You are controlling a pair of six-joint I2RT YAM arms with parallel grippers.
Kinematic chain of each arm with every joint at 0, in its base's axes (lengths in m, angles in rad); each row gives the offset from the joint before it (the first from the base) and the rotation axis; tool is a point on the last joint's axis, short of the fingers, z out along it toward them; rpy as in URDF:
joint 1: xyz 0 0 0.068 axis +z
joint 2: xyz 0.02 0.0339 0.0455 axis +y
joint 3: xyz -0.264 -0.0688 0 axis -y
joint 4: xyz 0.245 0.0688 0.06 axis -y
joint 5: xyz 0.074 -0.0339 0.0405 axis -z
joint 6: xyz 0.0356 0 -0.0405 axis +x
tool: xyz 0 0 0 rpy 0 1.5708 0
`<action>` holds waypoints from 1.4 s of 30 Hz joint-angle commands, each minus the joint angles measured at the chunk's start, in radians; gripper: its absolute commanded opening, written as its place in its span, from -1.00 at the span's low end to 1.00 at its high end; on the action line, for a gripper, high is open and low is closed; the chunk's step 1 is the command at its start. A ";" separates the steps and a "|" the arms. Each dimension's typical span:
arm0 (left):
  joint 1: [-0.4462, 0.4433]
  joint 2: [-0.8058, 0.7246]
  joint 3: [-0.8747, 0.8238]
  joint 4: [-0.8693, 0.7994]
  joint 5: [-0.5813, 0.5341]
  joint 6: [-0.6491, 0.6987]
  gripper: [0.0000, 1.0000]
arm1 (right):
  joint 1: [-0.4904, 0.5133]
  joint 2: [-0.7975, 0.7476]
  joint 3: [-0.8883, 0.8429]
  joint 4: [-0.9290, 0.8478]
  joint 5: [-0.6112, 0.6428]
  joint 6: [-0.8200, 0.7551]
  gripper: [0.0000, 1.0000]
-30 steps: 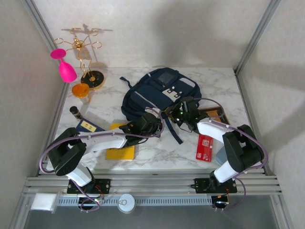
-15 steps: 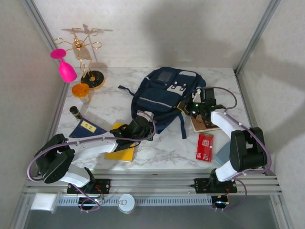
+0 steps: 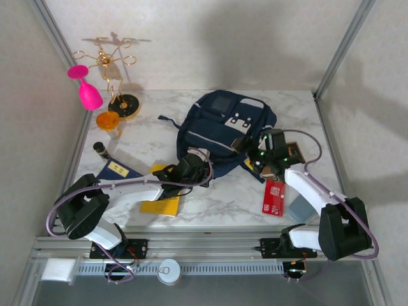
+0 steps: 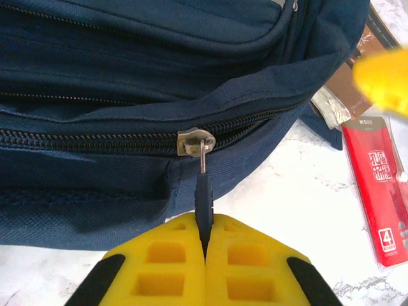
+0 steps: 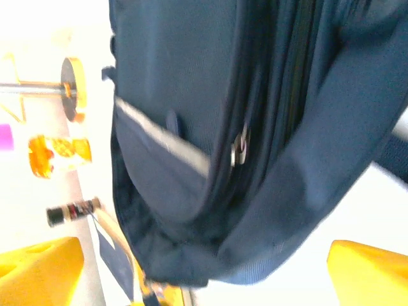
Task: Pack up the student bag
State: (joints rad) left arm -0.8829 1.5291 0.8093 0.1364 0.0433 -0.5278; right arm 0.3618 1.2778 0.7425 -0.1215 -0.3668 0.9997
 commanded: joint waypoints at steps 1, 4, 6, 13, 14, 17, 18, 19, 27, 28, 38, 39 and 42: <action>-0.011 0.010 0.048 0.035 0.025 -0.005 -1.00 | 0.077 0.023 -0.039 0.133 0.055 0.214 0.97; -0.013 0.016 0.053 0.028 0.031 -0.004 -1.00 | 0.141 0.077 -0.015 0.186 0.136 0.296 0.97; -0.014 0.021 0.055 0.028 0.040 -0.007 -1.00 | 0.162 0.124 -0.011 0.226 0.173 0.347 0.97; -0.017 0.014 0.058 0.008 0.029 -0.004 -1.00 | 0.178 0.268 0.108 0.290 0.246 0.205 0.27; -0.018 0.010 0.060 0.005 0.028 -0.005 -1.00 | 0.181 0.282 0.140 0.261 0.251 0.159 0.12; -0.017 -0.009 0.060 -0.006 0.030 -0.004 -1.00 | 0.181 0.298 0.185 0.230 0.215 0.048 -0.29; -0.018 -0.018 0.056 -0.011 0.028 -0.005 -1.00 | 0.182 0.295 0.195 0.220 0.195 0.005 -0.39; -0.017 -0.027 0.050 -0.021 0.021 -0.007 -1.00 | 0.180 0.286 0.212 0.188 0.182 -0.050 -0.49; 0.031 -0.135 -0.042 -0.159 -0.075 0.000 -1.00 | -0.031 0.117 0.216 -0.018 -0.010 -0.376 -0.79; 0.042 -0.135 -0.057 -0.162 -0.063 0.012 -1.00 | -0.083 0.115 0.220 -0.032 -0.067 -0.405 -0.80; 0.067 -0.074 -0.039 -0.064 0.067 0.055 -1.00 | -0.172 0.202 0.321 -0.171 -0.040 -0.455 0.00; 0.067 -0.068 -0.038 -0.050 0.076 0.049 -1.00 | -0.172 0.194 0.326 -0.204 -0.002 -0.445 0.26; 0.064 -0.059 -0.036 0.001 0.093 0.021 -1.00 | -0.167 0.147 0.321 -0.324 0.129 -0.408 0.67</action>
State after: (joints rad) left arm -0.8207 1.4620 0.7448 0.0902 0.0933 -0.4870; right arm 0.2028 1.4788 1.0271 -0.3592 -0.3862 0.5827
